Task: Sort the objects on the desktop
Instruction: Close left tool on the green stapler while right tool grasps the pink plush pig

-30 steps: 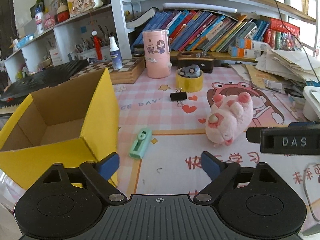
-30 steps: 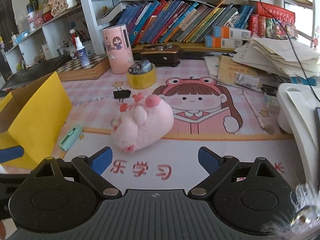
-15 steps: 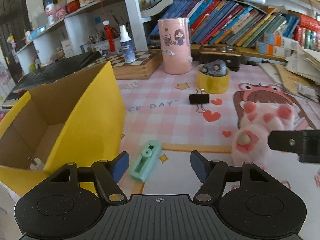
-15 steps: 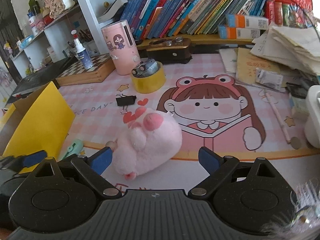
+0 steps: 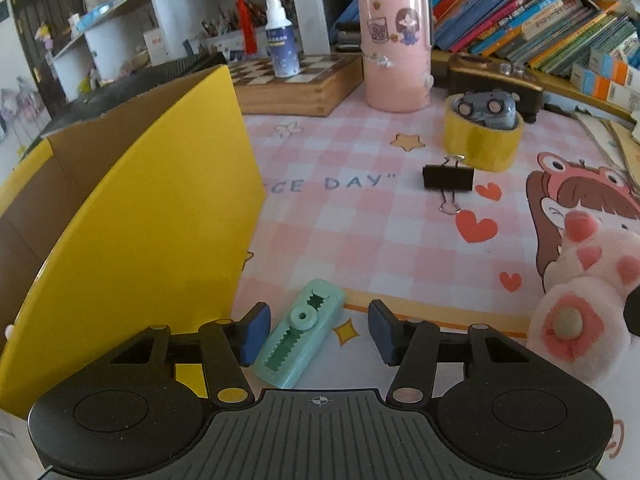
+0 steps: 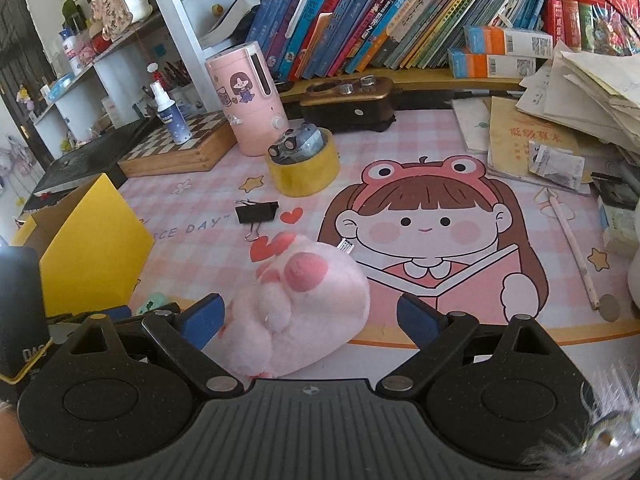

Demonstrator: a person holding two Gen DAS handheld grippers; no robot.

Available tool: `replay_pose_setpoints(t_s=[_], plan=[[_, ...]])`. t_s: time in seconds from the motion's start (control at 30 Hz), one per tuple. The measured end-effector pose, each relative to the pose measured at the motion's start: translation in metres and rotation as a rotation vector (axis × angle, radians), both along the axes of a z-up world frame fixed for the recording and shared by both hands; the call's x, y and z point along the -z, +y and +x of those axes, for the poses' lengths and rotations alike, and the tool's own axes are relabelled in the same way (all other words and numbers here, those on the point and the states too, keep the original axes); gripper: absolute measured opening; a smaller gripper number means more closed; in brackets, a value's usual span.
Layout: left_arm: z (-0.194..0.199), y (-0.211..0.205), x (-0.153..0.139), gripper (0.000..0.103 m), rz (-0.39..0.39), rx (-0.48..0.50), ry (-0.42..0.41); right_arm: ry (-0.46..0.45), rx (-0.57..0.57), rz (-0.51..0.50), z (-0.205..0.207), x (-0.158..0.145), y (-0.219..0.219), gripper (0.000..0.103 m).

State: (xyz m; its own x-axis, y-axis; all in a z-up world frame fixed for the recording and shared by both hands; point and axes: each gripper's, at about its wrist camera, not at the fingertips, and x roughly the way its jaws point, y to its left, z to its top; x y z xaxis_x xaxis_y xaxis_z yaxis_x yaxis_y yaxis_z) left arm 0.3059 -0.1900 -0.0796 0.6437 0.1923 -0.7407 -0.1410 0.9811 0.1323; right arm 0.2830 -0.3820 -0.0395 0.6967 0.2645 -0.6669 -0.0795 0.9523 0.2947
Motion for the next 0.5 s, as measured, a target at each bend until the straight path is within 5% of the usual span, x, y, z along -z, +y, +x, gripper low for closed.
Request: replay_pose_setpoints(t_s=[0.23,0.5], plan=[[-0.004,0.007,-0.002,0.046,-0.108,-0.027,0.022,0.034,-0.009,0.052,0.008,0.008,-0.001,0.094],[-0.009,0.002,-0.002,0.038,-0.118,0.006,0.015,0.056,-0.018,0.083,0.018,0.015,0.0,0.094]])
